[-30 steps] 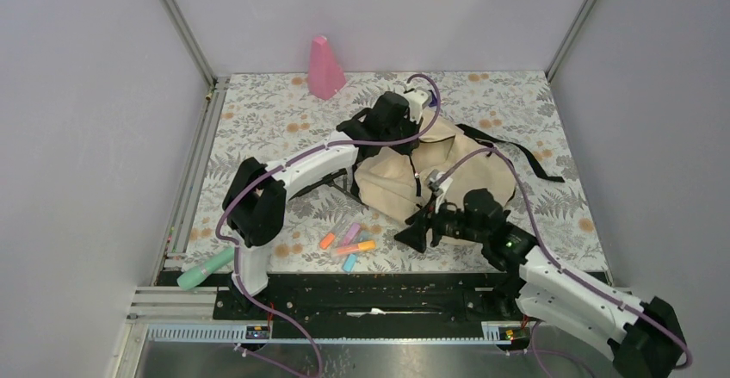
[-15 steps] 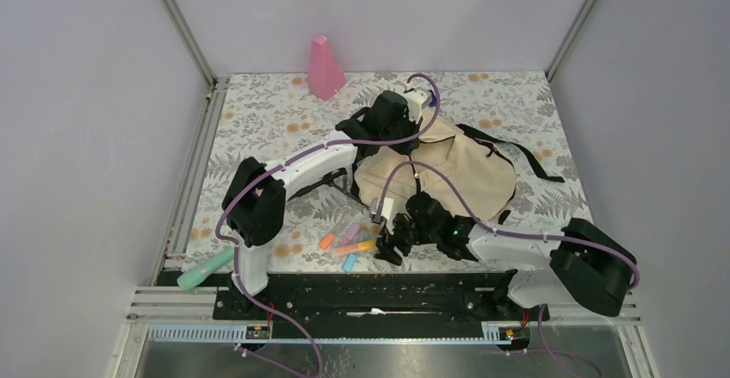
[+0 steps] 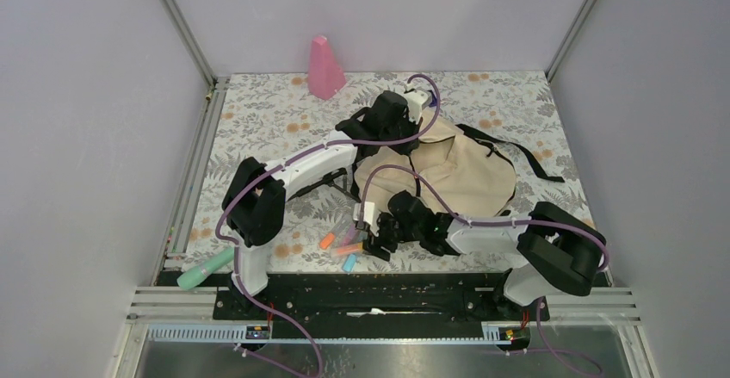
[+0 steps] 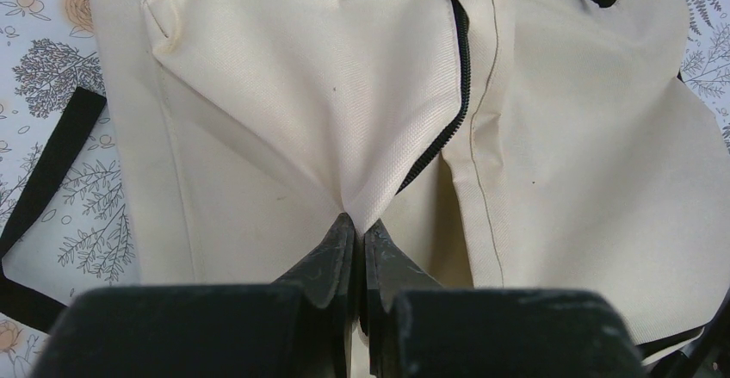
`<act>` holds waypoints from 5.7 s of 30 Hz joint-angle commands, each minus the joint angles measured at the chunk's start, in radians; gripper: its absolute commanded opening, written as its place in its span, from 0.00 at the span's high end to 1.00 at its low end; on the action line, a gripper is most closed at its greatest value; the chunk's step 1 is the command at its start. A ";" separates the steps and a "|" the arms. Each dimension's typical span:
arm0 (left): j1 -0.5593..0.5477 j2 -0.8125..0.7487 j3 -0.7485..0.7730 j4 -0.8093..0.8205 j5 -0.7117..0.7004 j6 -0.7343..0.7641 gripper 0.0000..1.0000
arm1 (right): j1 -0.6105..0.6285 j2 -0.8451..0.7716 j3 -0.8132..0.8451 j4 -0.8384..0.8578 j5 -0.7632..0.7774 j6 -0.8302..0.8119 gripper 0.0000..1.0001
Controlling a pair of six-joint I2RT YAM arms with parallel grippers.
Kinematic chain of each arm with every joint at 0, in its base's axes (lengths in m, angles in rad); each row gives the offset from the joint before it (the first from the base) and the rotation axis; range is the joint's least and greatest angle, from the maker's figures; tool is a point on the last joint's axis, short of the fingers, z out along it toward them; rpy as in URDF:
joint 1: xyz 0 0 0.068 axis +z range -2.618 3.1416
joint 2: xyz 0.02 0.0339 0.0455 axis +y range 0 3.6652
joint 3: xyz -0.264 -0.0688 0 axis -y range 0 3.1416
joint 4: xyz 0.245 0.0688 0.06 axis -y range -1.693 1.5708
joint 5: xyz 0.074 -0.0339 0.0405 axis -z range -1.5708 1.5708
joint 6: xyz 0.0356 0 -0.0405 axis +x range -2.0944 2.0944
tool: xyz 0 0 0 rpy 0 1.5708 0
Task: Pack the student bag
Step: Pick up the stationery from the center of the board, then place the stationery in the student bag.
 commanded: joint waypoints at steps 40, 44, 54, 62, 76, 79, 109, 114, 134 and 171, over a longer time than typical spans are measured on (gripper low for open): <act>0.018 -0.016 0.033 0.036 -0.013 0.022 1.00 | 0.067 -0.028 -0.002 0.069 0.118 -0.036 0.99; 0.020 -0.021 0.046 0.019 -0.022 0.031 1.00 | 0.066 -0.108 -0.016 0.031 0.128 0.022 1.00; 0.024 -0.042 0.046 0.016 -0.028 0.041 1.00 | 0.065 -0.537 -0.122 -0.299 0.257 0.348 1.00; 0.031 -0.035 0.044 0.018 -0.020 0.035 1.00 | 0.027 -0.905 -0.167 -0.588 0.551 0.547 1.00; 0.036 -0.041 0.040 0.022 -0.021 0.038 1.00 | -0.383 -0.827 0.064 -0.811 0.483 0.688 1.00; 0.037 -0.040 0.040 0.023 -0.022 0.039 1.00 | -0.413 -0.759 0.132 -0.841 0.494 0.707 1.00; 0.037 -0.043 0.042 0.029 -0.001 0.034 1.00 | -0.662 -0.086 0.389 -0.467 0.318 0.863 1.00; 0.038 -0.045 0.043 0.032 0.010 0.024 1.00 | -0.659 -0.043 0.357 -0.281 0.346 0.971 1.00; 0.037 -0.044 0.043 0.045 0.033 0.002 1.00 | -0.514 0.075 0.237 0.106 0.441 1.009 0.69; 0.036 -0.031 0.036 0.044 0.016 0.016 1.00 | -0.493 -0.634 0.015 -0.352 0.424 0.747 0.45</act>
